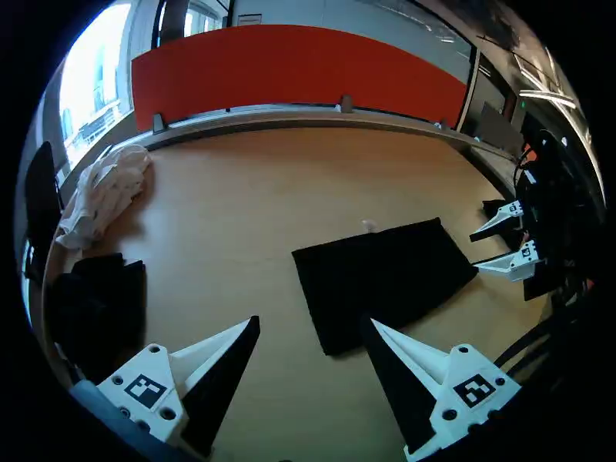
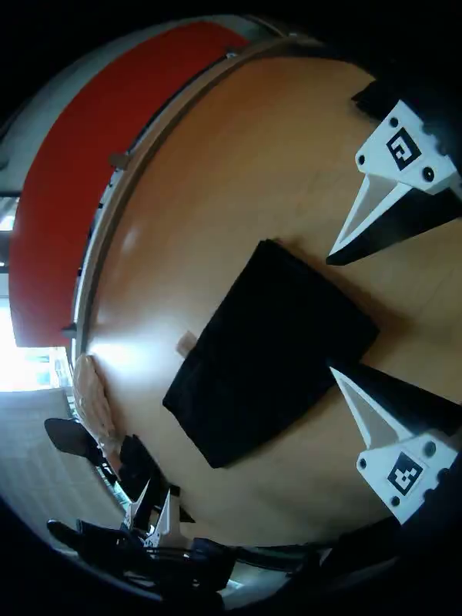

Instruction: Fold towel

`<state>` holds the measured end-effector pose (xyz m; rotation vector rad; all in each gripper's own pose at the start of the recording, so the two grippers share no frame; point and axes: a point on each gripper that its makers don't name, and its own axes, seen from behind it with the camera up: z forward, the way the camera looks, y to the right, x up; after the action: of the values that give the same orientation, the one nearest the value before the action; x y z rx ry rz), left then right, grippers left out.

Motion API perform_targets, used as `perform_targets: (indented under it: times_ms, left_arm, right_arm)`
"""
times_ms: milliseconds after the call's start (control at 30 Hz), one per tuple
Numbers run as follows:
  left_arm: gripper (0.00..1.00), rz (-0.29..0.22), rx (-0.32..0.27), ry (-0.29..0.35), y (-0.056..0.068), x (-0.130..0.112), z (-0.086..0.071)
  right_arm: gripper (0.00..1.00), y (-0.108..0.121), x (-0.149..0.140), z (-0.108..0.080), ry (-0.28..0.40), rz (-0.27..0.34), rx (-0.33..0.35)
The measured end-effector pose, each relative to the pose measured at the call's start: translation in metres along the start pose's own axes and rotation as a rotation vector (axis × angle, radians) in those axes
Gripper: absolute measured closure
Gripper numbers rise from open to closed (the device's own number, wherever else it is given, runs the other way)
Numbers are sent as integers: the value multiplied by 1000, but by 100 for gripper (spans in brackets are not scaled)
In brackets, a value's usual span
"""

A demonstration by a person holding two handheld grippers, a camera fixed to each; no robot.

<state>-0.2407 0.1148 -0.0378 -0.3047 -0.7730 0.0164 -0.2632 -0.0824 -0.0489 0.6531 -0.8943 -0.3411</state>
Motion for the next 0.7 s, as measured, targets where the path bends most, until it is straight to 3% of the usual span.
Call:
perform_targets:
  times_ms: [700]
  left_arm:
    - [4, -79, 105, -3, -22, -23, -26]
  right_arm:
    - [11, -13, -15, -3, -47, -101, 69]
